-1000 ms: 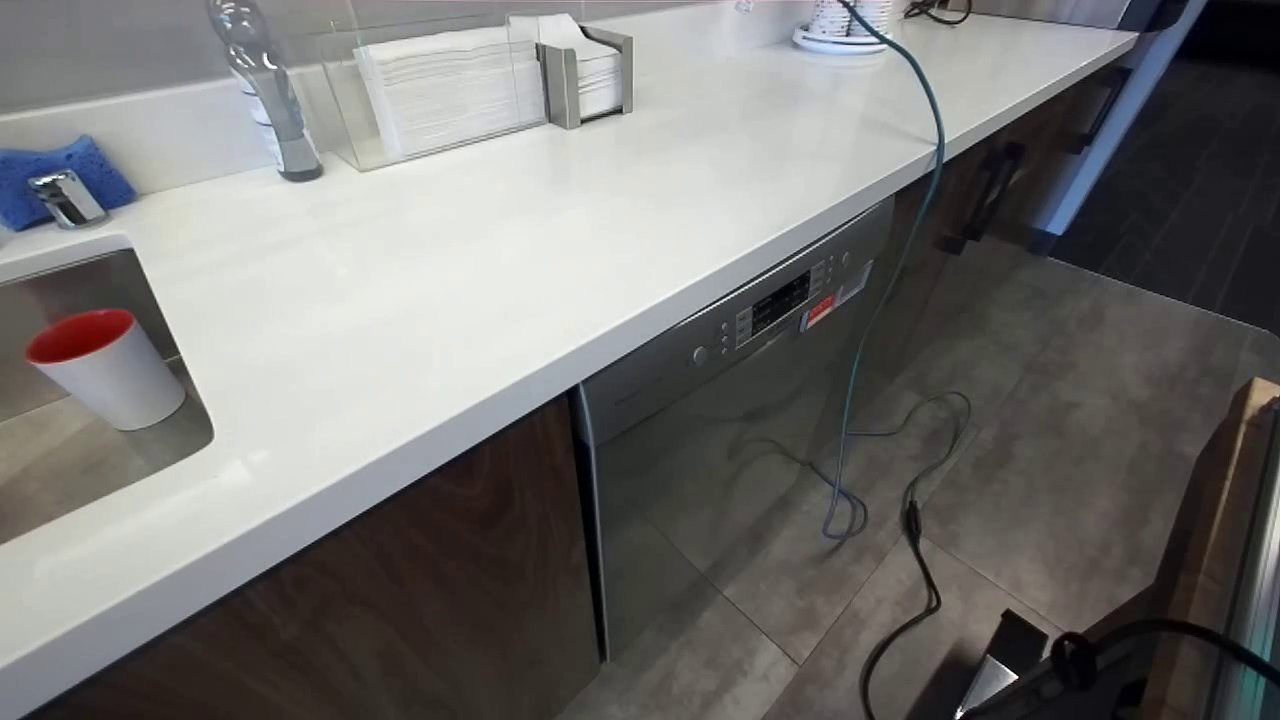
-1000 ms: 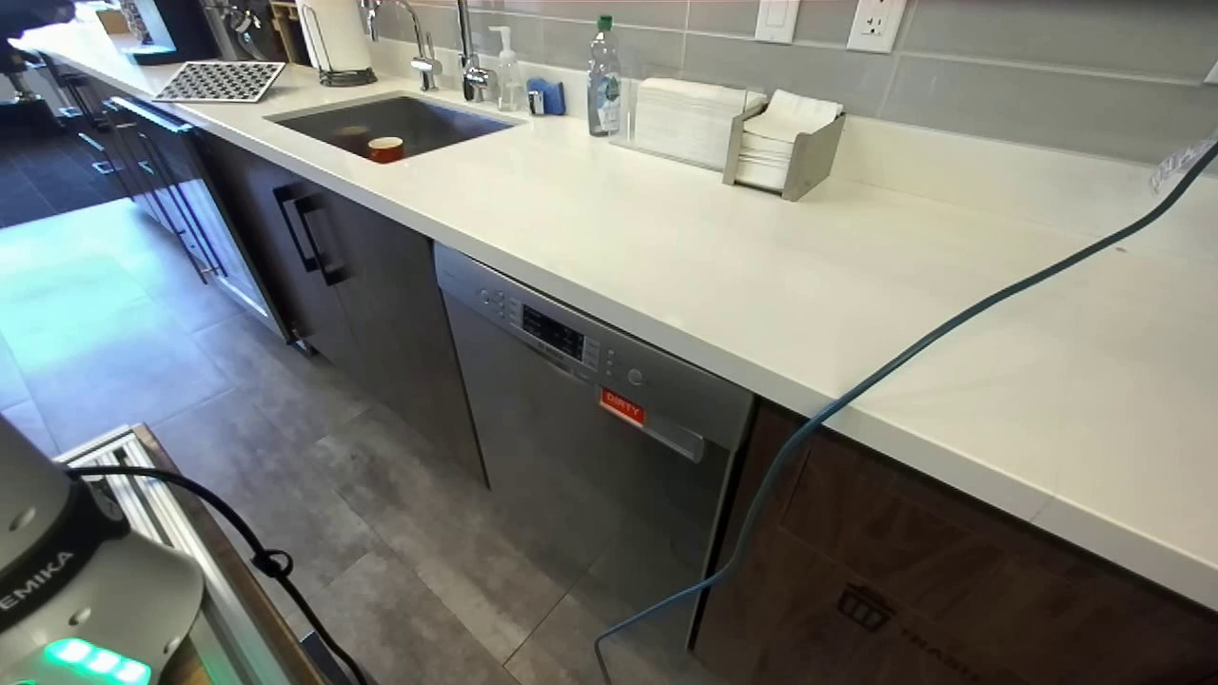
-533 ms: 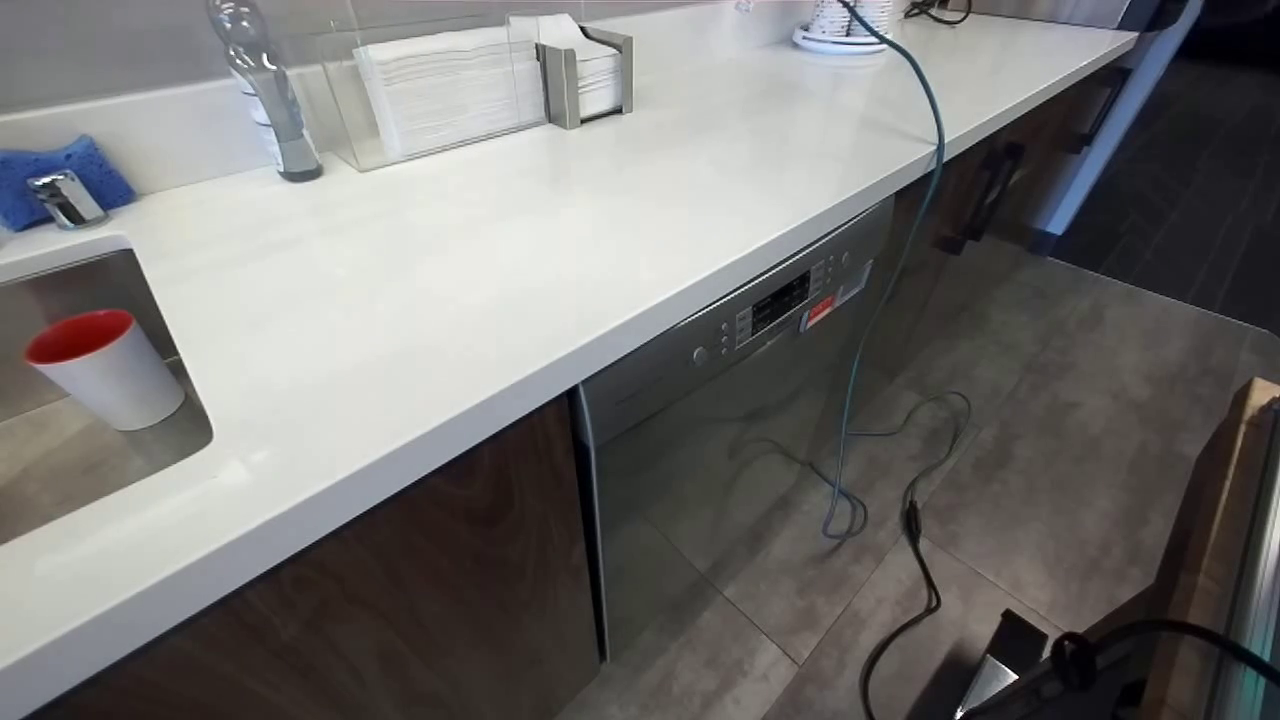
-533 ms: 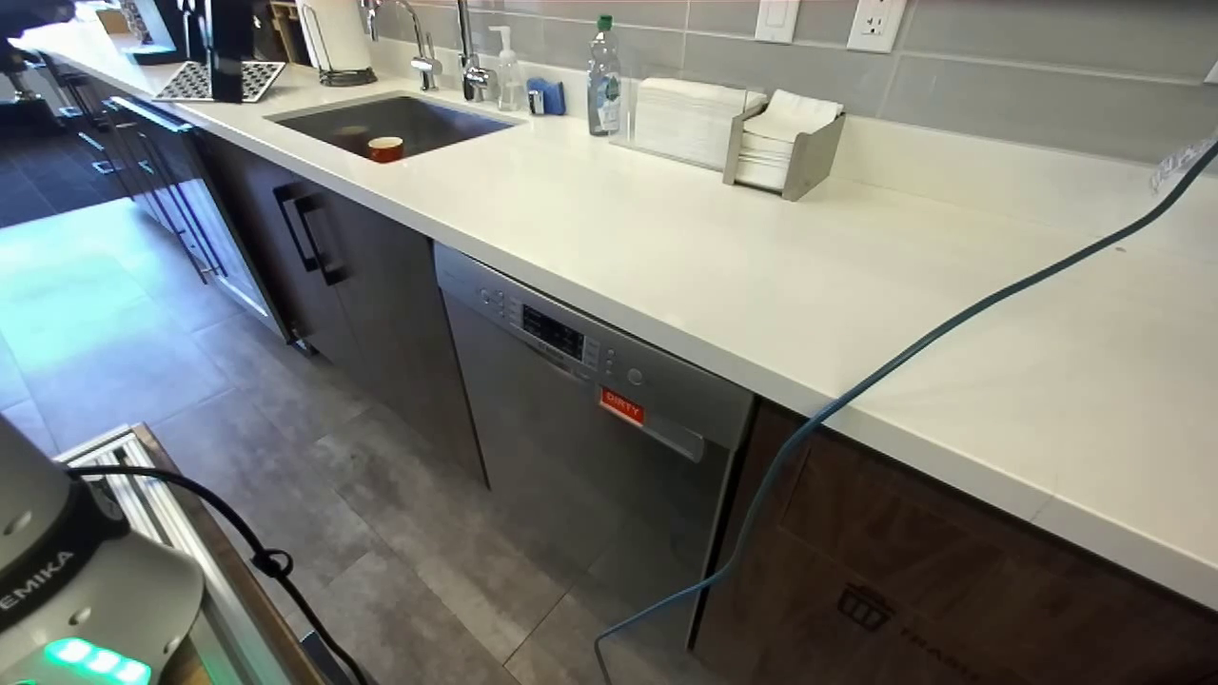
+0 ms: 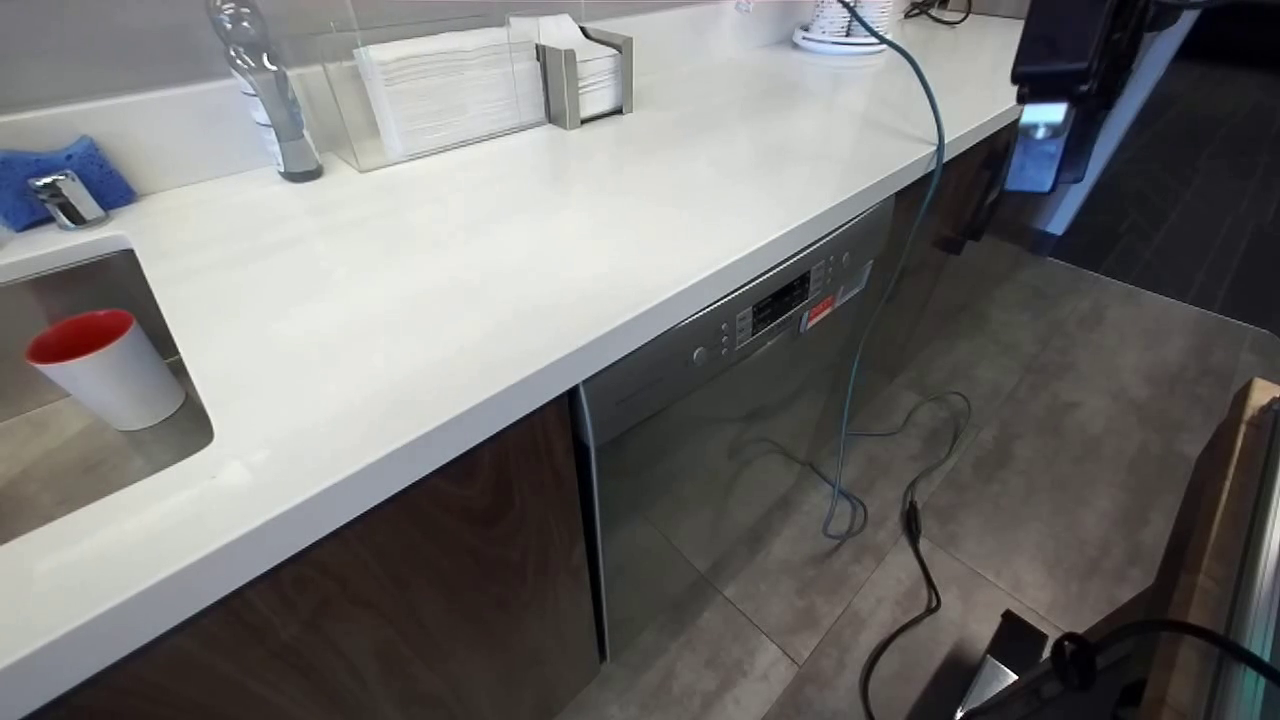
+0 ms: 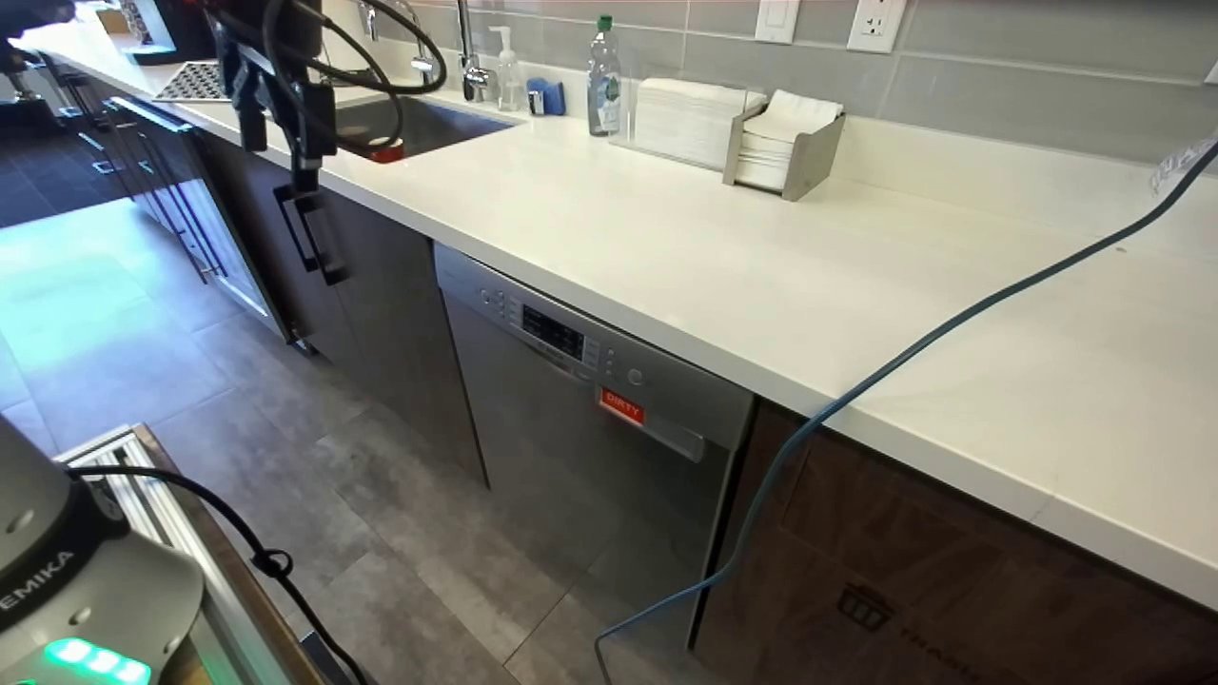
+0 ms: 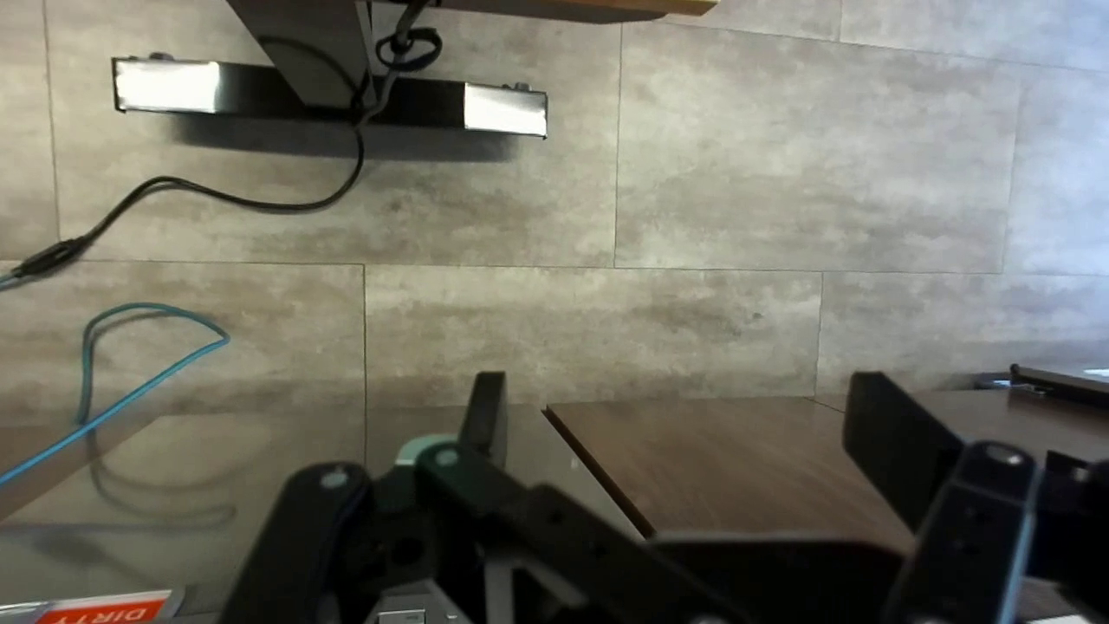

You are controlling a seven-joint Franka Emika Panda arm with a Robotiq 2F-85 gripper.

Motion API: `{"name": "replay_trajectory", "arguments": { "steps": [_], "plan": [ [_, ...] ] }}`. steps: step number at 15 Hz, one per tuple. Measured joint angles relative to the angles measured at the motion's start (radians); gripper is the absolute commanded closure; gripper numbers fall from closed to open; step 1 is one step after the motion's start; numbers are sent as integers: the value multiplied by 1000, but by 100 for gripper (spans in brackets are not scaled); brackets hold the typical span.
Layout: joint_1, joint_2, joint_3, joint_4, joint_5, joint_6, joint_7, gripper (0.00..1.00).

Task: Press the button on the oven

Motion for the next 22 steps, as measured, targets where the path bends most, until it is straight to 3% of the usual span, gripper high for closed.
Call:
{"name": "replay_trajectory", "arguments": {
  "steps": [3, 7, 11, 17, 22],
  "plan": [
    [8, 32, 0, -61, -9, 137, -42, 0],
    [16, 88, 0, -139, -9, 405, -50, 0],
    [25, 176, -2, -153, -9, 583, -50, 0],
    [39, 330, -17, -155, -8, 755, -51, 0],
    [43, 425, -30, -154, 29, 815, -101, 0]
  ]
}}
